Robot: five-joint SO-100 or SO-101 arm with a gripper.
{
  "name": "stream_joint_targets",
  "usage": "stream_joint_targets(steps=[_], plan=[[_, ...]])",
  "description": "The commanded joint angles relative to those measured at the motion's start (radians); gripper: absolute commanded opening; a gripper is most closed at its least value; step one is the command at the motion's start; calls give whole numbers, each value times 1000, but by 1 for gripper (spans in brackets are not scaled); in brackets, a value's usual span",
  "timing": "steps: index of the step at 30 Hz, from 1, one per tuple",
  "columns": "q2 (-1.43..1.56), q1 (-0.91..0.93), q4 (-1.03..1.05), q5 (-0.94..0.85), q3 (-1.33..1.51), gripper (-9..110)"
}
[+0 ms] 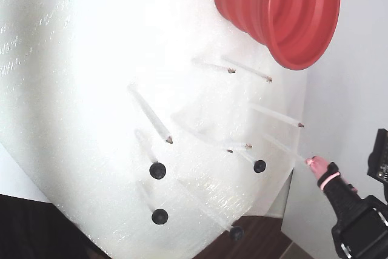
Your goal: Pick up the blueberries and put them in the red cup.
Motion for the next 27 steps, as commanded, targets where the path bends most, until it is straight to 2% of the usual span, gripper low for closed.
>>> stream_joint_targets(steps=[1,27], plan=[[133,34,17,-9,-11,15],[265,141,97,25,86,16]])
